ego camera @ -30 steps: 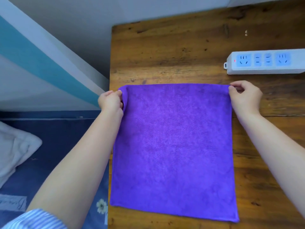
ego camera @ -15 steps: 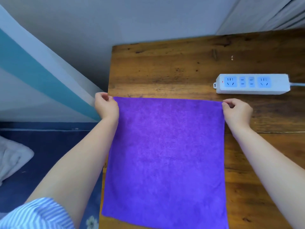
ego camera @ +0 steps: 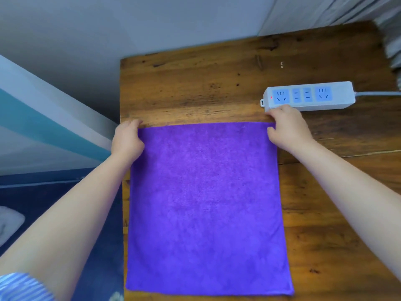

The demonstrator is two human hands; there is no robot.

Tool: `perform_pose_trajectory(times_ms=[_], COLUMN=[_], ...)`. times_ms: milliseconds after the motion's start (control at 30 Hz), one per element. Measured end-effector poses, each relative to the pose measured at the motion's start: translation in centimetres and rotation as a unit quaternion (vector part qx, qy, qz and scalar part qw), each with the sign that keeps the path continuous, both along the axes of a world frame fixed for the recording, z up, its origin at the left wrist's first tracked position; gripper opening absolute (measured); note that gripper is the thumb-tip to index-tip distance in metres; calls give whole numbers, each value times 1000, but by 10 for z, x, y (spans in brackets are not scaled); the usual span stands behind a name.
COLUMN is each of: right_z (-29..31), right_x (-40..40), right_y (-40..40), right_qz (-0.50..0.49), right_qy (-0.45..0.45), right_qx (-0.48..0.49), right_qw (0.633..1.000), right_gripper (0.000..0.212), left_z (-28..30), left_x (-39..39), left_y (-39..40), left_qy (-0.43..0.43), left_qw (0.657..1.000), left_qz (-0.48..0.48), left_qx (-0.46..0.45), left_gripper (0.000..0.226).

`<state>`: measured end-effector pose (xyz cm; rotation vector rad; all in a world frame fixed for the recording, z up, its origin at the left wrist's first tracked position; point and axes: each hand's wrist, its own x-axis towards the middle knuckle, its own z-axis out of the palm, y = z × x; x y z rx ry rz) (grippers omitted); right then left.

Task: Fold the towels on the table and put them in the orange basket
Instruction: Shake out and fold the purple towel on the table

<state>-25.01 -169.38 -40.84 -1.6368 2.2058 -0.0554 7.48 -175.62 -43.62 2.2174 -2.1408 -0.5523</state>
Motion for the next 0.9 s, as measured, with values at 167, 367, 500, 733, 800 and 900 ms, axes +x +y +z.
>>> perform_pose_trajectory(times_ms=[167,367,500,733,800,900], right_z=[2,11,23,25,25,25], right_x=[-4,-12,-14,6,12,19], right_y=[-9,-3,31,128,154,188], right_qz=[88,100,122,105,110,136], right_qy=[44,-2,-20,-43,-46,-51], right_qx=[70,92,13,-113,-131,-156], right_qw=[993,991,992,987,984,977], right_gripper=[40,24,16,15,14,17], left_z=[5,17,27,32,33,32], left_x=[5,13,28,71,79,89], left_y=[-13,2,44,134,156,182], left_qy=[-50,-12,45,53,52,60], left_qw=[995,999,996,987,985,980], left_qz=[-70,-33,-41,-137,-151,-176], left_qx=[45,21,-64,-63,-62,-74], left_gripper=[46,29,23,23,22,22])
